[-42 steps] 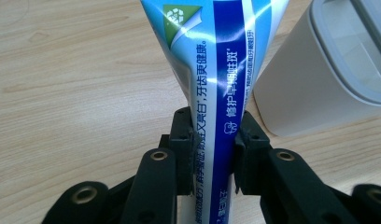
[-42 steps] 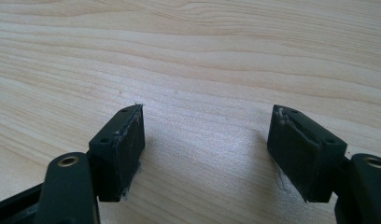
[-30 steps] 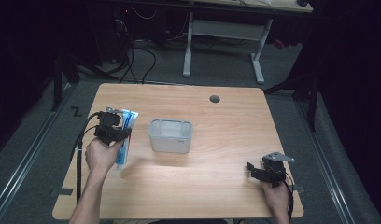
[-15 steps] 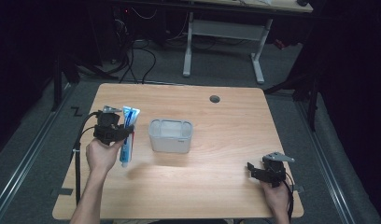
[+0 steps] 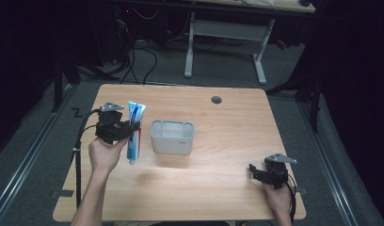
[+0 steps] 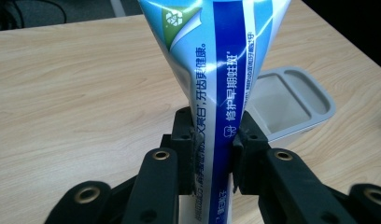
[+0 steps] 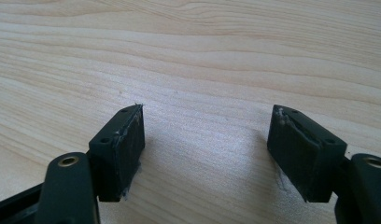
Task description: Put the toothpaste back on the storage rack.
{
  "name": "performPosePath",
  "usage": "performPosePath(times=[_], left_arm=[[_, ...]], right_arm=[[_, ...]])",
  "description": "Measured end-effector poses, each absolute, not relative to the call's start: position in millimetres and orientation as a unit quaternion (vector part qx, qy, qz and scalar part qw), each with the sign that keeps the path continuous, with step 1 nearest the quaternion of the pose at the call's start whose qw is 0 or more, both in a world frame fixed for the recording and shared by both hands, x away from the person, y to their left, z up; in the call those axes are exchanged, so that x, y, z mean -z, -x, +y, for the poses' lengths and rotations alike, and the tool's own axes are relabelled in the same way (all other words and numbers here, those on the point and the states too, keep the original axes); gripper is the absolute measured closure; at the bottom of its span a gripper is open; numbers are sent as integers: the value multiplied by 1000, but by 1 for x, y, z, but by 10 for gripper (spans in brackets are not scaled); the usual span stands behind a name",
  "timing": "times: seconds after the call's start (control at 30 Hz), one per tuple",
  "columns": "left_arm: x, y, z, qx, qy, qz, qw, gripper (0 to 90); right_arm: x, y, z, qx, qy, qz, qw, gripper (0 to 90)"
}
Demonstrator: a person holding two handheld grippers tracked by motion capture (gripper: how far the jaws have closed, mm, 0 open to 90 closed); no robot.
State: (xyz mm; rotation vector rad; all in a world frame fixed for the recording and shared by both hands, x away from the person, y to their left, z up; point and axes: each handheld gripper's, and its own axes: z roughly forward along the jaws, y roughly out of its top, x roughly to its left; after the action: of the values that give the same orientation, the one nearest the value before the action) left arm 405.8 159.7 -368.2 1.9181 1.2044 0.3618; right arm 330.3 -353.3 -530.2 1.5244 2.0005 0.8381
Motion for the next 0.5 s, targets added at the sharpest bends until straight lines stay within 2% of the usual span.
performPosePath(times=[0.5], left_arm=[[356, -404, 151, -131, -761, 454, 444, 744]], right_arm=[[530, -330, -353, -307, -558, 732, 243, 276]])
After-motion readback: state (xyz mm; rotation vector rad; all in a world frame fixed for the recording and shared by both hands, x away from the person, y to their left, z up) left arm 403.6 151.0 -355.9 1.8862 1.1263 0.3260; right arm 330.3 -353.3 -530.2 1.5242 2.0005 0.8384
